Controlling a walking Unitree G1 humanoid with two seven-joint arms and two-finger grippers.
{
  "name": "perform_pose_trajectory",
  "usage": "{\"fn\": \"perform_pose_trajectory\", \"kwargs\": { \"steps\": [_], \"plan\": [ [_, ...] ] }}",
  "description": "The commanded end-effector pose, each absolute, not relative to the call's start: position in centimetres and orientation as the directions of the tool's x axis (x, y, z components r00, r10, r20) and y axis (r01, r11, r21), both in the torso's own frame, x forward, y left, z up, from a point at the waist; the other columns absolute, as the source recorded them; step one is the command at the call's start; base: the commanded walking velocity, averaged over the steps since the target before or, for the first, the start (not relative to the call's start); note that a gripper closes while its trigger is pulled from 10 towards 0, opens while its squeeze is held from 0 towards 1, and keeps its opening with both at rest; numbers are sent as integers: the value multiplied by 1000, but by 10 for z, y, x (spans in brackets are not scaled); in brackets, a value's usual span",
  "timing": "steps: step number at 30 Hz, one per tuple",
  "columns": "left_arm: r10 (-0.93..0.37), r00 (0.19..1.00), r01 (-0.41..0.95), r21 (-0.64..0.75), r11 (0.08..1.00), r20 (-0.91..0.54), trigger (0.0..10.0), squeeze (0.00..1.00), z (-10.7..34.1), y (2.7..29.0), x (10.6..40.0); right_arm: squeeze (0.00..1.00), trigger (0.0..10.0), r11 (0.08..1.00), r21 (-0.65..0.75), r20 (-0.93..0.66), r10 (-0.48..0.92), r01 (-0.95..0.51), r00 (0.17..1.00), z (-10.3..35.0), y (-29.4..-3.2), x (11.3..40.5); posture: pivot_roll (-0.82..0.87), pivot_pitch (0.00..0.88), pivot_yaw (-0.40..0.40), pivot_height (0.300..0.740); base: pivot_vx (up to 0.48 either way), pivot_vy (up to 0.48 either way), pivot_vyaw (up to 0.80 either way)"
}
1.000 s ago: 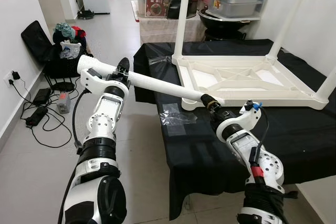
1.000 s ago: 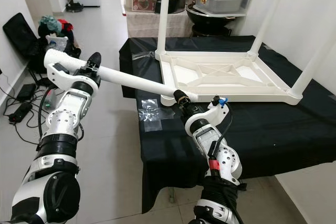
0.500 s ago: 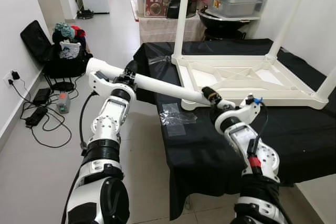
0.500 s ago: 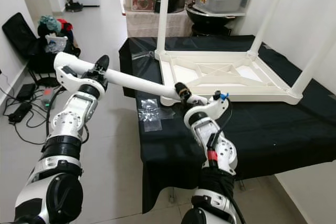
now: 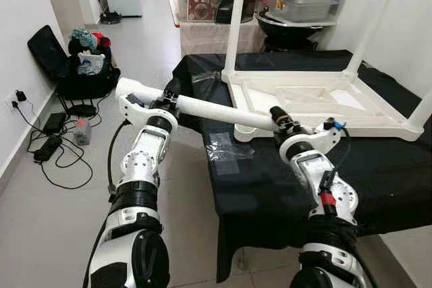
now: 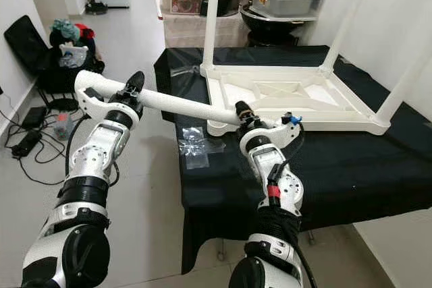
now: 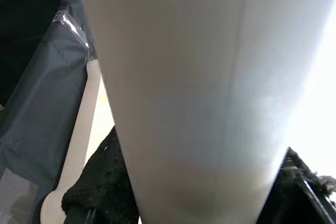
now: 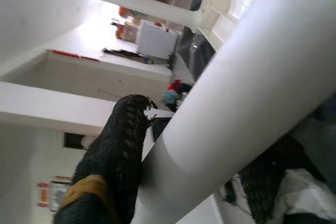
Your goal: Building children table
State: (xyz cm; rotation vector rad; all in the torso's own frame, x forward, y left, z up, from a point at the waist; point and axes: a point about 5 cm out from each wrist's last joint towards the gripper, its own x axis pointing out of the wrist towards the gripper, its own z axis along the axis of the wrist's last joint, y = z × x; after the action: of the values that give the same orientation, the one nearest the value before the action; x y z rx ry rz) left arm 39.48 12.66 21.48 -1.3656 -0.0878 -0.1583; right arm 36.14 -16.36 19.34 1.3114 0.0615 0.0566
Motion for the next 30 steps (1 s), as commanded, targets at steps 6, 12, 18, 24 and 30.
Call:
{"fn": "perform_pose_trajectory", "kwargs": {
  "steps": [6,12,18,24,30],
  "plan": [
    [-153,959,278,-908,315,240,10000,443,219,115,389,0,0,237,971,-5,70,-11,998,204,-156,365,34,0,-75,740,0,0,0],
    [-234,925,363,-878,312,300,10000,1000,220,105,383,0,0,226,974,9,58,-22,998,210,-160,367,33,0,-75,740,0,0,0],
    [-380,848,489,-824,287,370,10000,1000,219,92,371,0,0,210,977,30,18,-33,999,219,-170,369,35,0,-75,740,0,0,0],
    [-497,763,577,-781,237,413,10000,1000,219,84,356,0,0,194,981,35,-35,-28,999,222,-181,371,37,0,-75,740,0,0,0],
    [-615,685,625,-748,223,389,10000,27,211,74,343,0,0,180,984,31,-127,-8,991,227,-199,374,40,0,-74,740,0,0,0]
  ]
}}
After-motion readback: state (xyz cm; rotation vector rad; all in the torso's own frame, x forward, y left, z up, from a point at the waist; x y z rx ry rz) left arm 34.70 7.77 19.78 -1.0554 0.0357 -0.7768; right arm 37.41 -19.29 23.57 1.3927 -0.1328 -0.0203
